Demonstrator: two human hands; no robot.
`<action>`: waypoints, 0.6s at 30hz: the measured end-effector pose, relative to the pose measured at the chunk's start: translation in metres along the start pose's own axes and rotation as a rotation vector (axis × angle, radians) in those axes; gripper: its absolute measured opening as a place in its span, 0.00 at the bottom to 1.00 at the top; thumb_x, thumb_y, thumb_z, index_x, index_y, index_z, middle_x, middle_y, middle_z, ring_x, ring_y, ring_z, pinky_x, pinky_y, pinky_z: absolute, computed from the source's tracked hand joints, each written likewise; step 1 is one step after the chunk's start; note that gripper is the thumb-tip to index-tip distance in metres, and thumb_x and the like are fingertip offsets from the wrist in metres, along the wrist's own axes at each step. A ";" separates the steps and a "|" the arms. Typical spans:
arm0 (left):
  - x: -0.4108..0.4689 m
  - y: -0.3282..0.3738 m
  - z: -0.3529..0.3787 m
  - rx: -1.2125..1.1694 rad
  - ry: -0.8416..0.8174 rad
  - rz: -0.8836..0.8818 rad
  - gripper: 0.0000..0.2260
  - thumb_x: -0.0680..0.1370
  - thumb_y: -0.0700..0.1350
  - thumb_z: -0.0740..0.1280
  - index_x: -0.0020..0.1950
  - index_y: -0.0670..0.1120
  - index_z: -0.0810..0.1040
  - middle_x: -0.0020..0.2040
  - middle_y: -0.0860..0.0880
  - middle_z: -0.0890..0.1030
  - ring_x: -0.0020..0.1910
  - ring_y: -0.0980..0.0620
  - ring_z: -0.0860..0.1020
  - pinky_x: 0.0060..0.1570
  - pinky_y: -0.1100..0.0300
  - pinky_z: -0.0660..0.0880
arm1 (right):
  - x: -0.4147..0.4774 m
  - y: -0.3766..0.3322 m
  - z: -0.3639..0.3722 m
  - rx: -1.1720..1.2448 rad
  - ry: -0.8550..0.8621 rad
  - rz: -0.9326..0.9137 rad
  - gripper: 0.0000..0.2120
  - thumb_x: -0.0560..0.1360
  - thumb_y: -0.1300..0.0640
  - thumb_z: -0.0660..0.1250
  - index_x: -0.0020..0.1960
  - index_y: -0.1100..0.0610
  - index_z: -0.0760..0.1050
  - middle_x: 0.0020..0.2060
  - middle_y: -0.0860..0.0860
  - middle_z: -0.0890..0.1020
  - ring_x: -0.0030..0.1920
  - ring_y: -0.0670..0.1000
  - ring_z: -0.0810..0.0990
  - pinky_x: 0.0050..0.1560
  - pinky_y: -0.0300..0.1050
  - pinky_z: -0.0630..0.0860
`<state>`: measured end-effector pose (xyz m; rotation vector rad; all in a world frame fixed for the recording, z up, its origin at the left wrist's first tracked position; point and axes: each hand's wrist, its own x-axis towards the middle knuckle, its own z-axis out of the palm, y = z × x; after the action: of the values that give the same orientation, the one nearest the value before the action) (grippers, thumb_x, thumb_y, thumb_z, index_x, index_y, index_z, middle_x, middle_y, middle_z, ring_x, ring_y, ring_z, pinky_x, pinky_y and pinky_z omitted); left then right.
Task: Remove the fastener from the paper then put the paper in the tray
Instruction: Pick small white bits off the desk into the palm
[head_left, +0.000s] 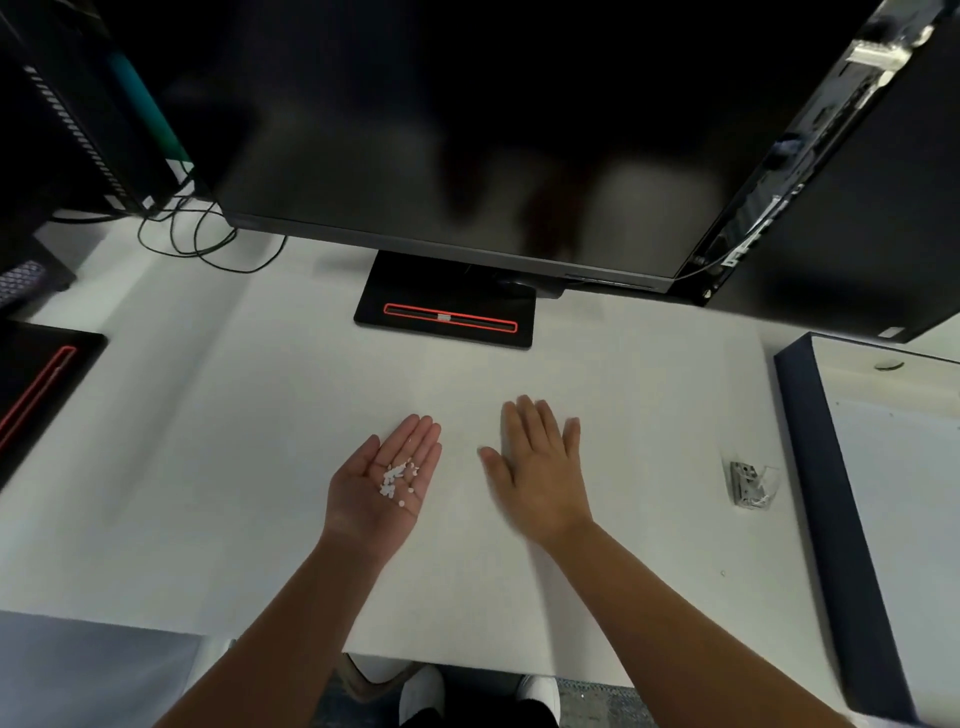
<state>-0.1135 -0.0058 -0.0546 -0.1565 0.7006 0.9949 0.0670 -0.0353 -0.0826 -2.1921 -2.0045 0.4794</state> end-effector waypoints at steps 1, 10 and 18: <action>0.000 0.000 0.002 0.021 -0.004 -0.009 0.18 0.78 0.43 0.57 0.49 0.33 0.84 0.58 0.38 0.81 0.52 0.42 0.83 0.55 0.50 0.78 | -0.001 0.004 0.000 -0.004 -0.002 0.046 0.30 0.79 0.40 0.41 0.76 0.54 0.44 0.77 0.51 0.47 0.76 0.53 0.40 0.73 0.57 0.34; 0.004 -0.014 0.010 0.170 -0.017 -0.074 0.23 0.82 0.45 0.53 0.48 0.36 0.85 0.56 0.40 0.83 0.52 0.45 0.83 0.52 0.52 0.80 | -0.015 0.034 -0.006 -0.034 -0.004 0.111 0.29 0.79 0.39 0.40 0.76 0.50 0.41 0.77 0.48 0.45 0.76 0.51 0.38 0.74 0.57 0.34; -0.003 -0.027 0.010 0.142 -0.028 -0.080 0.21 0.82 0.45 0.54 0.48 0.35 0.84 0.55 0.38 0.83 0.51 0.44 0.83 0.52 0.50 0.79 | -0.031 0.011 -0.006 0.086 0.330 -0.046 0.12 0.69 0.59 0.64 0.52 0.59 0.76 0.49 0.54 0.80 0.50 0.58 0.77 0.53 0.50 0.71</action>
<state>-0.0881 -0.0185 -0.0502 -0.0459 0.7309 0.8665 0.0773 -0.0665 -0.0755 -2.0151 -1.8184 0.1785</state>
